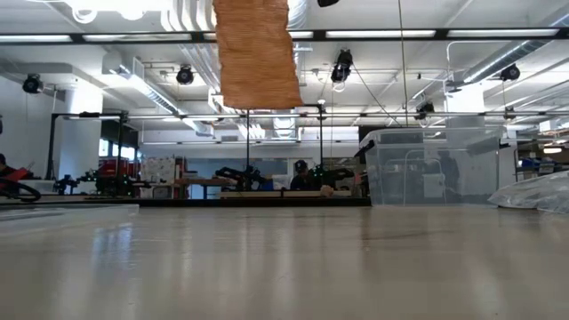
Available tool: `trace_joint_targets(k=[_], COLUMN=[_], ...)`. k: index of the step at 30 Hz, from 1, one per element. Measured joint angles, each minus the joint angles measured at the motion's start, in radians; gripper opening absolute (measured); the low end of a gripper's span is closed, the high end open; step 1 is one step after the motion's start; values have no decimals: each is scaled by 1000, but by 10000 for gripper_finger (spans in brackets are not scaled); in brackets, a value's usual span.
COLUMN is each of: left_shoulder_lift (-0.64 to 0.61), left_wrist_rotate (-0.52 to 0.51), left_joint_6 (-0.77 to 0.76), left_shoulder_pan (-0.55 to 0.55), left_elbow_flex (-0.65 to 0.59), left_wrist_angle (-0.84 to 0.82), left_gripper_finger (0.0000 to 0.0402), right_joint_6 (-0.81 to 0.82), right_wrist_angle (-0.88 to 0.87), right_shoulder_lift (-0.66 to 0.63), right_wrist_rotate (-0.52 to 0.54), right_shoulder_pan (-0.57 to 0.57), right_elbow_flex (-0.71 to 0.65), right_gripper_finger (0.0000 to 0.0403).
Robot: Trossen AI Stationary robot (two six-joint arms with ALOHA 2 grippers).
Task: Roll bandage
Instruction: Roll the orange bandage
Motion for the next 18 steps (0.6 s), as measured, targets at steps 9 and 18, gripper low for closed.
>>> trace_joint_targets(k=[9, 18], left_shoulder_lift=[-18, -72], left_wrist_rotate=[-17, -274], left_joint_6=[4, 136], left_shoulder_pan=[0, -4], left_elbow_flex=[0, 0], left_wrist_angle=[-26, -119], left_gripper_finger=[30, 43], right_joint_6=[181, 958], right_wrist_angle=[6, 20], right_shoulder_lift=[0, -12], right_wrist_rotate=[27, 108], right_shoulder_pan=[12, 50], right_elbow_flex=[-2, 33], right_gripper_finger=[134, 253])
